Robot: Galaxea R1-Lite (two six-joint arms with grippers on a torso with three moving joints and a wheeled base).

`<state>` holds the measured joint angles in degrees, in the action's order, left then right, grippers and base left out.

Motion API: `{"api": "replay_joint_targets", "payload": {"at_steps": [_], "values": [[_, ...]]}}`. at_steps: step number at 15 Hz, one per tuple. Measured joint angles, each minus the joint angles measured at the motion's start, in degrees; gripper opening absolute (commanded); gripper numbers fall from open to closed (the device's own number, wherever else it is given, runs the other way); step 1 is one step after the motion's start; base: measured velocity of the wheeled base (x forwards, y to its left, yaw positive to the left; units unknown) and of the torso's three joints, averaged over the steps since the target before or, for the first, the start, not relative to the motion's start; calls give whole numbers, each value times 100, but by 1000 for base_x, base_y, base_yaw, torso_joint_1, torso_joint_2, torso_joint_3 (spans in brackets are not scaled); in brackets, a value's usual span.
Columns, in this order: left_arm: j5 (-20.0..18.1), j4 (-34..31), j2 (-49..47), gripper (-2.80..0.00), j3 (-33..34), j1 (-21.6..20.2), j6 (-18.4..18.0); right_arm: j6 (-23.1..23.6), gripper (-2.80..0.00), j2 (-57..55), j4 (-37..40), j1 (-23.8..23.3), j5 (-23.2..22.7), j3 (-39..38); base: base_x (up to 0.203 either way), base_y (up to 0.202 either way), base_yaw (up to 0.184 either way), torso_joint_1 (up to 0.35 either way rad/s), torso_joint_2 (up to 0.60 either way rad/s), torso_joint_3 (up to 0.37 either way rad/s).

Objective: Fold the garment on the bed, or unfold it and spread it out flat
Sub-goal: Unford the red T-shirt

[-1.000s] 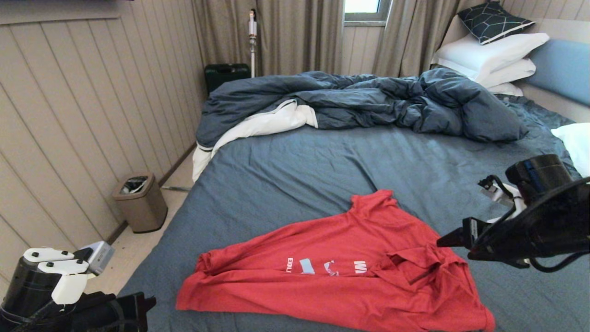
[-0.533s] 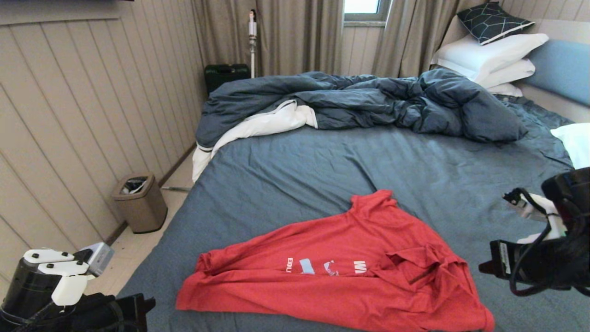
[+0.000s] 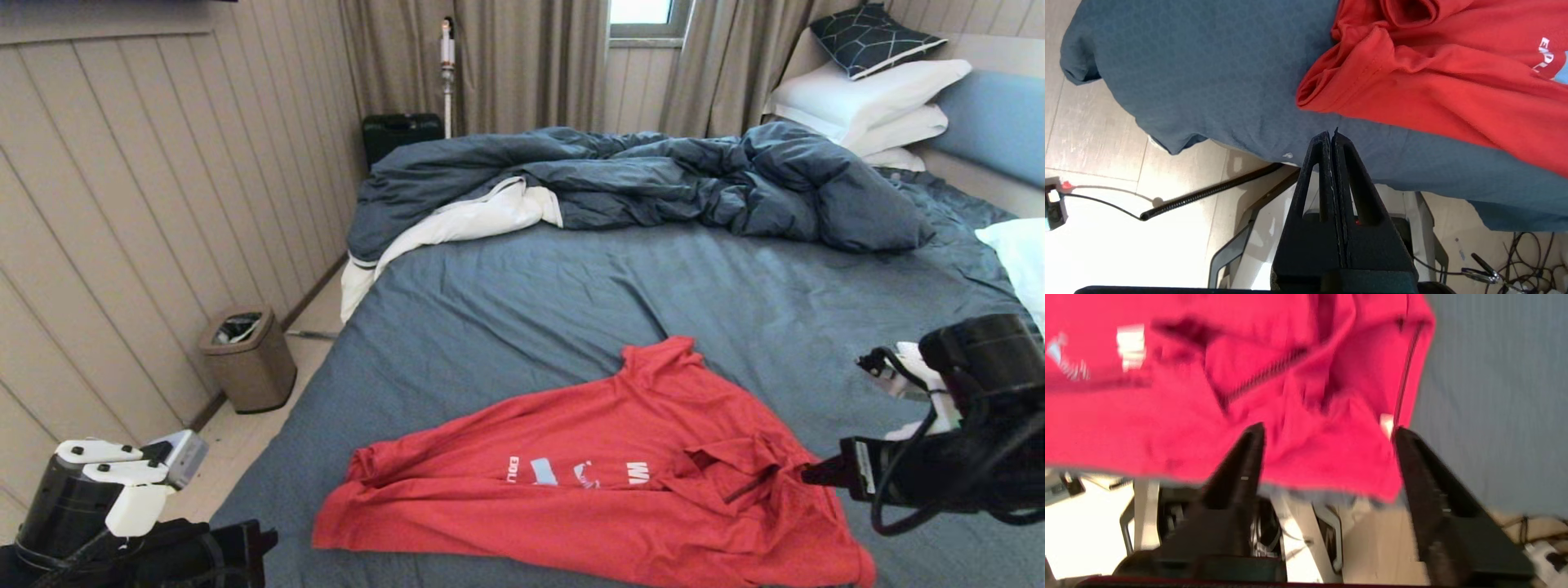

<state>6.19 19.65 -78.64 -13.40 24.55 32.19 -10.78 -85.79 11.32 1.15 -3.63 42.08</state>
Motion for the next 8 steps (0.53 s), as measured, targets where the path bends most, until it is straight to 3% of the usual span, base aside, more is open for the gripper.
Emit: {"api": "replay_joint_targets", "payload": {"at_steps": [8], "values": [[6,0,-108,-280,10,6,-3,-66,0,-1082,-648,179,9,212,0,0,0,0,0,0]]}}
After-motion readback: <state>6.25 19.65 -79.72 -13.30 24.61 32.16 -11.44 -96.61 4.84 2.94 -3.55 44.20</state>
